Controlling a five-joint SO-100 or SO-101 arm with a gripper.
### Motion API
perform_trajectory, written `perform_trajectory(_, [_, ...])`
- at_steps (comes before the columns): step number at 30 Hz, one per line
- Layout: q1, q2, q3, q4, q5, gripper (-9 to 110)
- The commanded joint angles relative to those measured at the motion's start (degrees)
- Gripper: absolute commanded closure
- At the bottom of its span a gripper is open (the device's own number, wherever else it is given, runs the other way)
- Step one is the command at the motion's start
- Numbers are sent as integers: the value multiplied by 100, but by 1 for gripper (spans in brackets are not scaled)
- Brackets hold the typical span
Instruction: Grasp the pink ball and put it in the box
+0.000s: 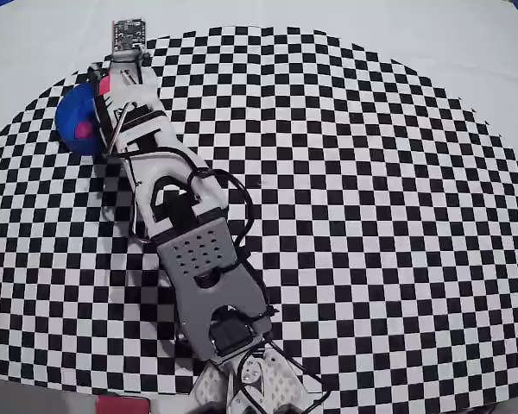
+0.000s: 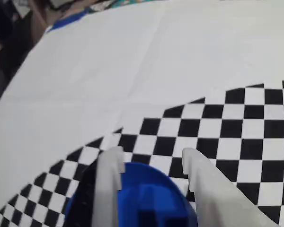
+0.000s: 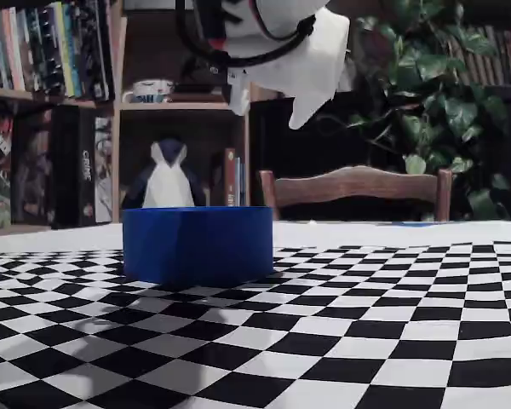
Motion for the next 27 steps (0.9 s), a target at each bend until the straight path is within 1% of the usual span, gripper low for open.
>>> perform_trajectory(1, [114,791,211,-70,624,101])
perform_trajectory(5, [299,1468,844,-70,1362,101])
perform_trajectory(9, [571,2347,1661,-70,2355,101])
perform_trajectory(13, [993,3454,2707,-18,3313,101])
perform_trajectory(17, [1538,4614,3586,334,4140,101])
perform_trajectory(20, [1916,5379,4122,747,4597,101])
perform_trajectory(27, [2355,7137,5783,967,5361,101])
